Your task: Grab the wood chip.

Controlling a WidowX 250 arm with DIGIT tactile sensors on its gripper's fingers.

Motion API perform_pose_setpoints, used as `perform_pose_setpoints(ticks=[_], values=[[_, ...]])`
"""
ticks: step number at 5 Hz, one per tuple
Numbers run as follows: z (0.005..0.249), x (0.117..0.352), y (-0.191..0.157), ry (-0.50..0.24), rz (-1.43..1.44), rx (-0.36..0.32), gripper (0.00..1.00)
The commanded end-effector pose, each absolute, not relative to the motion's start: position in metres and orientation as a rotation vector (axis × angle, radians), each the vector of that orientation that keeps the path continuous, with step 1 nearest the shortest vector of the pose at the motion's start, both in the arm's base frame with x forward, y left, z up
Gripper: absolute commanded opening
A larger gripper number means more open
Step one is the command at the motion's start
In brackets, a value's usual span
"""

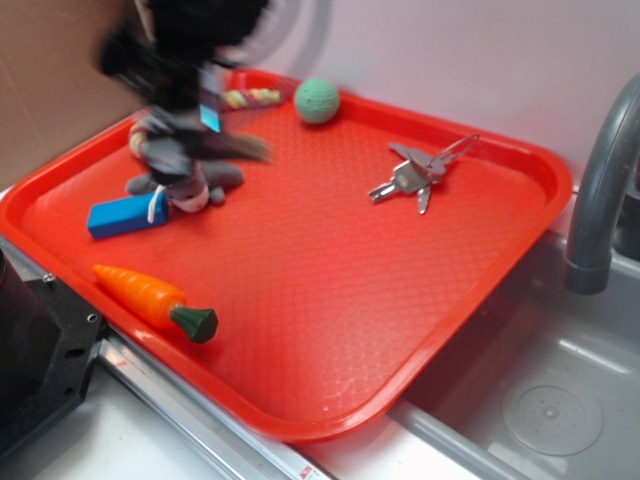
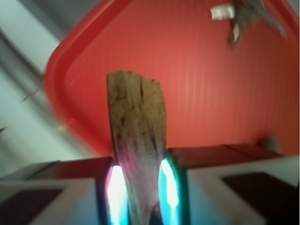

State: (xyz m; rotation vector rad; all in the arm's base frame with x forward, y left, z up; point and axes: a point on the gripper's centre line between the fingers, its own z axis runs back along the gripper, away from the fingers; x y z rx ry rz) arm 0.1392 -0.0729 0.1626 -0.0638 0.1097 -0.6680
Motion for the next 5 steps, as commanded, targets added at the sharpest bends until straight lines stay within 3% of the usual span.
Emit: perform_pose_setpoints(ticks=[1,3,4,5], values=[[0.192,0.142,-0.063,0.054,-0.159,0.012,0.0],[0.211,0.177,-0.034,0.034,0.029,0.088,0.0],[0.215,0.175,-0.03,-0.045,0.039,0.091,0.0],[0.211,0.173,-0.034,-0.012,0.034,0.091,0.0]])
